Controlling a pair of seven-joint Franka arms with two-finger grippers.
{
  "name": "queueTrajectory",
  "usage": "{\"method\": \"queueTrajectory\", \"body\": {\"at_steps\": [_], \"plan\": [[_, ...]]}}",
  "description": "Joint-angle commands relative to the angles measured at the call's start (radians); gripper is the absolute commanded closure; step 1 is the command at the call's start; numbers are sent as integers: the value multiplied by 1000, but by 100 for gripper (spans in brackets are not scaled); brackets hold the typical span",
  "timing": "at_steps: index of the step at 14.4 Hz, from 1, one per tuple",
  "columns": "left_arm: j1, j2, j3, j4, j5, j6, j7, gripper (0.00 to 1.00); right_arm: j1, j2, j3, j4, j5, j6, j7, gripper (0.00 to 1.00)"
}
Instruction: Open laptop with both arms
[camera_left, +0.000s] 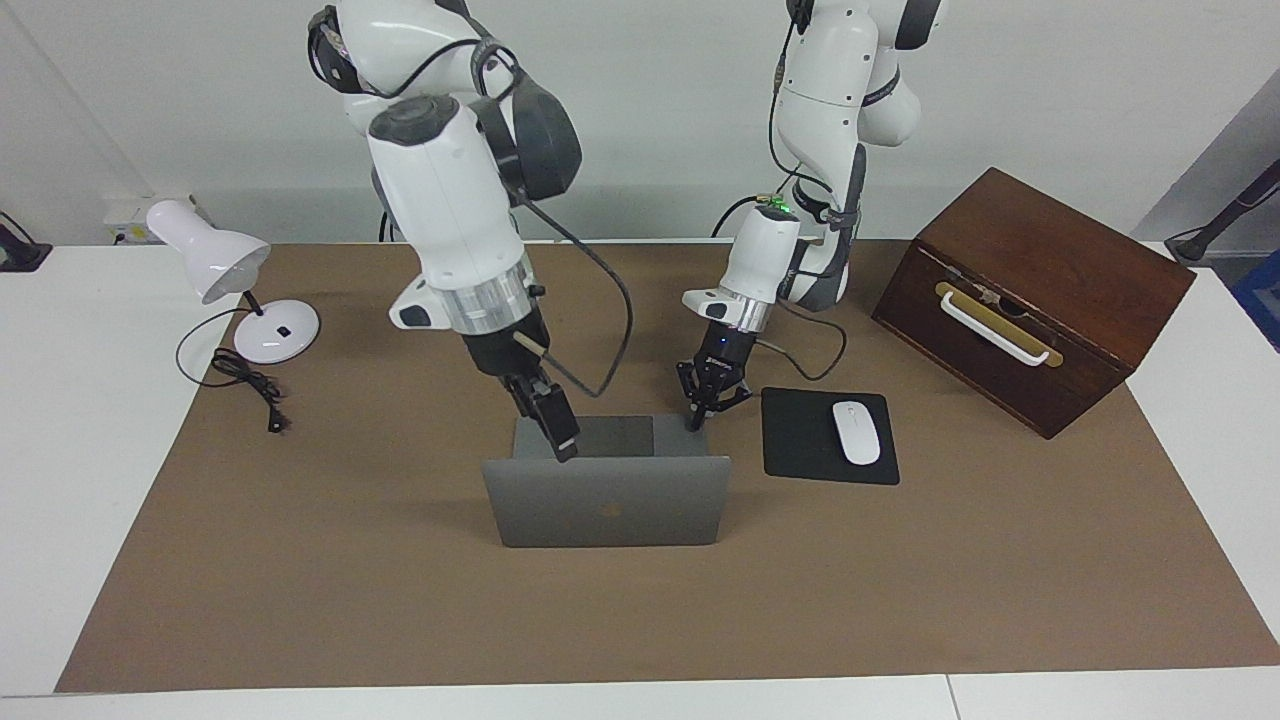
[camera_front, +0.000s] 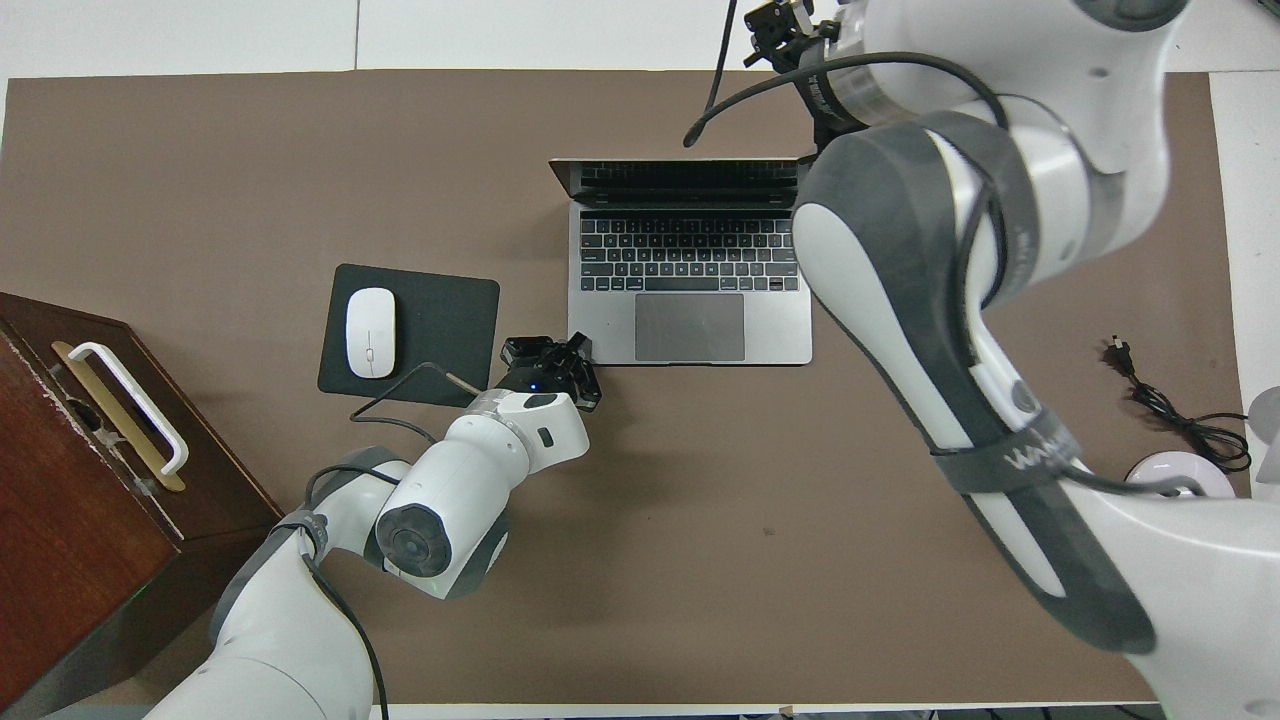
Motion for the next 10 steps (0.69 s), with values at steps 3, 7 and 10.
{"method": "queueTrajectory", "body": {"at_steps": [3,7,10], "plan": [[5,34,4,46,-11,9,-48,100,-65,-175,-43,-33,-45,-262,-557,0],[28,19,4,57,-11,-47,-48,100,-110,-221,-40,-34,-134,-371,-890,0],[45,-23,4,110,-11,-216,-47,100,-199,-219,-40,-33,-137,-364,-1141,0]]}}
